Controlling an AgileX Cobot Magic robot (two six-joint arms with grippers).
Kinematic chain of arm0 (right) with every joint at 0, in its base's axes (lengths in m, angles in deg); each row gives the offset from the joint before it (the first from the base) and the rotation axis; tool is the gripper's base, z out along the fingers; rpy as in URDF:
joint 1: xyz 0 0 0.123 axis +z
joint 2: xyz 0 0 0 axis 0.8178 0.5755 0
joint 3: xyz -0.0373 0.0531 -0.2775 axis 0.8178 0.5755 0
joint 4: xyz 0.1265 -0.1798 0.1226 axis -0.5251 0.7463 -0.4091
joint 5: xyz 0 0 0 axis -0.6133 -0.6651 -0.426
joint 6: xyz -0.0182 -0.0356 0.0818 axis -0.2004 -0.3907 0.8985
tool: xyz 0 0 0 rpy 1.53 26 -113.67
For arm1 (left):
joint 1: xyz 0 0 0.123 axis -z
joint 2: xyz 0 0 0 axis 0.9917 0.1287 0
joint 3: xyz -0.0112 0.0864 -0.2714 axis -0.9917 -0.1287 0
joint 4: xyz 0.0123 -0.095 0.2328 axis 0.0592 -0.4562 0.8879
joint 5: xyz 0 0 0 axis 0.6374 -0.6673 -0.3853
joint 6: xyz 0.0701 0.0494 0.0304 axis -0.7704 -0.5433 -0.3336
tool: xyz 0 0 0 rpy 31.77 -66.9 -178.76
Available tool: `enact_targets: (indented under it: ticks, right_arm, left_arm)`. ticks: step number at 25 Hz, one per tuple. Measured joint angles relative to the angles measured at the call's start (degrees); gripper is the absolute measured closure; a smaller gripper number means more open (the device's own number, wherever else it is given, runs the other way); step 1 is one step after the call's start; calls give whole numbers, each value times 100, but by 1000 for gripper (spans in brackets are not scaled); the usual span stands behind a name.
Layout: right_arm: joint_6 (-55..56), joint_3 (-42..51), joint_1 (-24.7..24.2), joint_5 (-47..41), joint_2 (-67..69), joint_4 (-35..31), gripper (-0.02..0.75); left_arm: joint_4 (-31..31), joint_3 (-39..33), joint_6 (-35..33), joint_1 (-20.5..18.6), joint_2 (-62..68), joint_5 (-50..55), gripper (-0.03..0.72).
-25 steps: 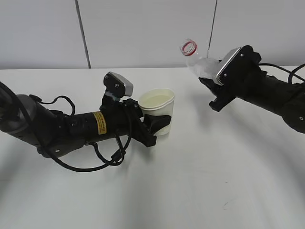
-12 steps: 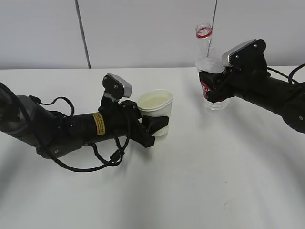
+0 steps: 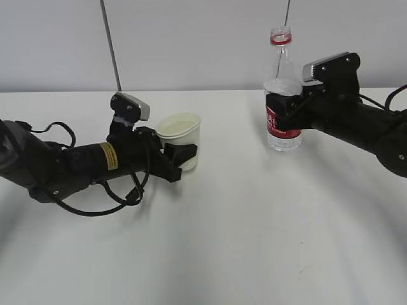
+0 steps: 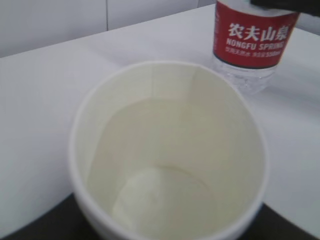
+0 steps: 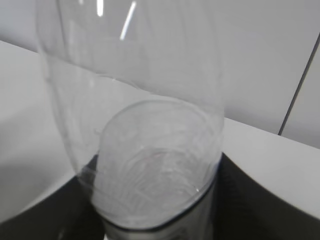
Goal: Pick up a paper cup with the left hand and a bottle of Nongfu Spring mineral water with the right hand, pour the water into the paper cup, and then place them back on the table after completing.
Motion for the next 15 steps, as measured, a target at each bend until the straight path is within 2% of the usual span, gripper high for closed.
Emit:
enact_targets:
  ticks: [15]
  right_arm:
    - [301, 0, 0, 0, 0, 0, 343]
  left_arm:
    - [-5, 0, -153, -795, 0, 162, 314]
